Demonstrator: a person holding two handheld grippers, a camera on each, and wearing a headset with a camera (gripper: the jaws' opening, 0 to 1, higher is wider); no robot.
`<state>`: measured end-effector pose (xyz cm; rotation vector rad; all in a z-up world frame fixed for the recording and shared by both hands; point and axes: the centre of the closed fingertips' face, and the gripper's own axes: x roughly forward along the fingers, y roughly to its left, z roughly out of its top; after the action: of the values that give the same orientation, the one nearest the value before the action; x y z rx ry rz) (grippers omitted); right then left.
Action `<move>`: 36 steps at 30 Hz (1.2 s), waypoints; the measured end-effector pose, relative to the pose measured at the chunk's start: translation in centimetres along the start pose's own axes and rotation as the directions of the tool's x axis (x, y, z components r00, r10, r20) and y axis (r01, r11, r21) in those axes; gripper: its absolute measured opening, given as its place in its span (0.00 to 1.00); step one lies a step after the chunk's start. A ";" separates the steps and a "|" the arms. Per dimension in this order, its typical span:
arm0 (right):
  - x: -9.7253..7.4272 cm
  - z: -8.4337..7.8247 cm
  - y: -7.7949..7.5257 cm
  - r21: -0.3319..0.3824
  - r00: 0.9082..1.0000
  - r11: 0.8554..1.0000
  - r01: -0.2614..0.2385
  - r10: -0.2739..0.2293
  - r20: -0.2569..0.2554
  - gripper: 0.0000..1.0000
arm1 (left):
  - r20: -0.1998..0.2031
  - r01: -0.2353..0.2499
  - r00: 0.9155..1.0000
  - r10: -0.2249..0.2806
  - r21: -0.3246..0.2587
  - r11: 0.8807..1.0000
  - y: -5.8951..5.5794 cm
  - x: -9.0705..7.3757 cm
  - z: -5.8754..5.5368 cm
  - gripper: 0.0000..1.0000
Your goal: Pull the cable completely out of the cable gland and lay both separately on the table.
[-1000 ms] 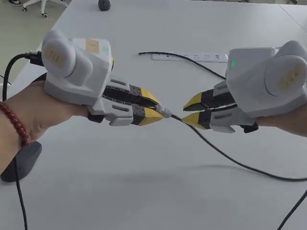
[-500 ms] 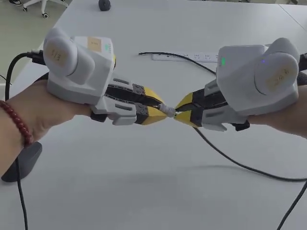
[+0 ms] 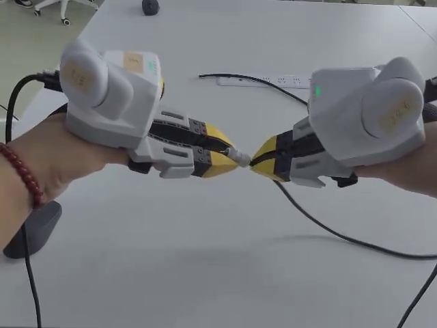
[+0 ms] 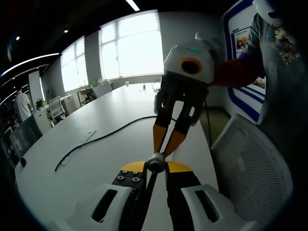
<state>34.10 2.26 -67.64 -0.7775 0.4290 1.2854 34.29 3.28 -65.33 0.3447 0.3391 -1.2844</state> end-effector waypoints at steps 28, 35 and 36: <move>-1.3 -7.9 -1.0 0.128 0.988 0.991 0.031 -0.011 -0.153 0.00 | 0.008 -0.043 0.999 0.043 -0.017 0.999 1.0 -1.6 -0.1 0.16; -1.3 -9.6 -1.9 0.161 0.984 0.986 0.052 -0.023 -0.179 0.00 | 0.001 -0.060 0.998 0.060 -0.022 0.998 1.6 -1.9 -0.4 0.16; -1.3 -9.9 -2.0 0.169 0.983 0.984 0.053 -0.021 -0.183 0.00 | 0.004 -0.062 0.998 0.062 -0.025 0.998 1.7 -2.0 -0.4 0.16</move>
<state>36.98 -5.97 -72.94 -0.7534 0.6607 1.1304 35.36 5.64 -64.74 0.3283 0.3377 -1.2188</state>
